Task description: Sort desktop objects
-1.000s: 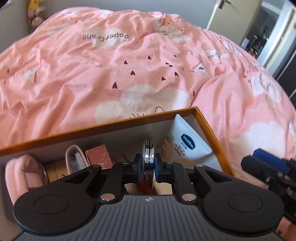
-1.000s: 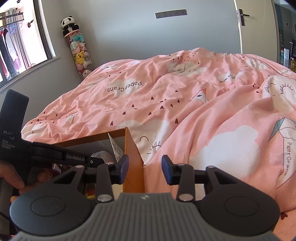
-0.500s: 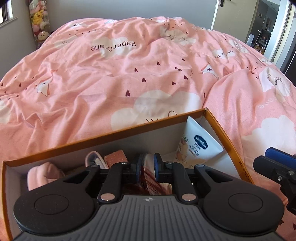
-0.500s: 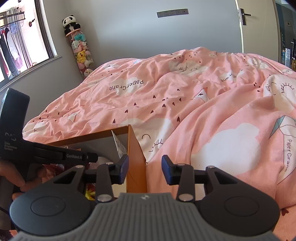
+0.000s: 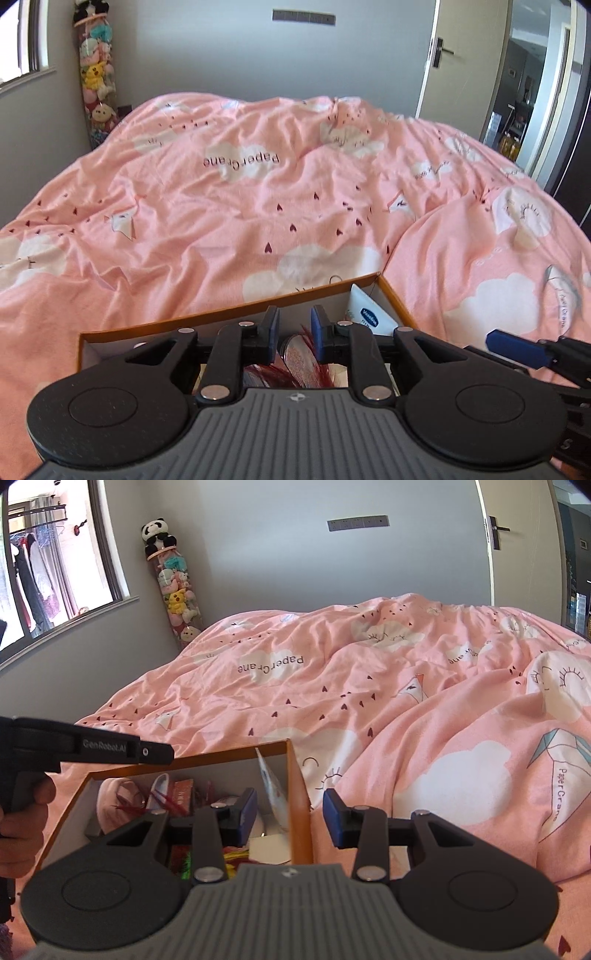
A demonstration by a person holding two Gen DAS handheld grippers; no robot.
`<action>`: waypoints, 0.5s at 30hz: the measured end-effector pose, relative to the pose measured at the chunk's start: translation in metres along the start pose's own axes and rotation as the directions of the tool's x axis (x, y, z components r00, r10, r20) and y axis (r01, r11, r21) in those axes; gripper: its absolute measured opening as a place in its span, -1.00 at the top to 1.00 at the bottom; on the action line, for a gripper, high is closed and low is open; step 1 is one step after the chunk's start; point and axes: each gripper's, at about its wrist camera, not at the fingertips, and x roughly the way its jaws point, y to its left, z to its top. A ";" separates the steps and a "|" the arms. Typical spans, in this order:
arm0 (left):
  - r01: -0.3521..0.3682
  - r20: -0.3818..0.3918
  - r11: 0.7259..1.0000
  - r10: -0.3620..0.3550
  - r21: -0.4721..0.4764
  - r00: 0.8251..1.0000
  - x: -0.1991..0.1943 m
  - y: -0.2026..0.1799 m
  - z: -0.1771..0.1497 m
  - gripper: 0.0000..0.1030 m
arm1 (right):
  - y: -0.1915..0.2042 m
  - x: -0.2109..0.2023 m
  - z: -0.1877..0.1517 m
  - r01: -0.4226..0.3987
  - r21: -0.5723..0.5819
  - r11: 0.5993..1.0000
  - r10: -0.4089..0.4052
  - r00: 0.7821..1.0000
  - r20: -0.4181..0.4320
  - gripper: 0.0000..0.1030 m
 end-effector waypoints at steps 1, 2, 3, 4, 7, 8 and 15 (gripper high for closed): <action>-0.005 0.014 1.000 0.005 -0.003 1.000 -0.008 0.000 0.000 0.53 | 0.003 -0.003 0.000 -0.005 -0.007 1.000 0.005 1.000 0.004 0.18; -0.012 0.028 1.000 0.012 -0.006 1.000 -0.016 0.001 -0.001 0.50 | 0.007 -0.007 0.001 -0.012 -0.014 1.000 0.013 1.000 0.009 0.18; -0.020 0.042 1.000 0.021 -0.010 0.999 -0.024 0.002 -0.002 0.48 | 0.010 -0.010 0.001 -0.020 -0.022 1.000 0.020 1.000 0.014 0.18; -0.030 0.055 0.999 0.031 -0.014 0.998 -0.032 0.004 -0.003 0.44 | 0.014 -0.014 0.001 -0.026 -0.030 0.999 0.027 0.999 0.019 0.17; -0.063 0.084 0.998 0.066 -0.030 0.994 -0.055 0.011 -0.009 0.39 | 0.024 -0.023 0.001 -0.048 -0.055 0.997 0.050 0.998 0.029 0.16; -0.071 0.090 0.997 0.074 -0.036 0.993 -0.062 0.013 -0.011 0.36 | 0.028 -0.026 0.000 -0.056 -0.062 0.997 0.058 0.998 0.031 0.14; -0.140 0.126 0.990 0.141 -0.015 0.982 -0.099 0.019 -0.041 0.05 | 0.049 -0.039 -0.010 -0.083 -0.100 0.992 0.084 0.996 0.011 0.10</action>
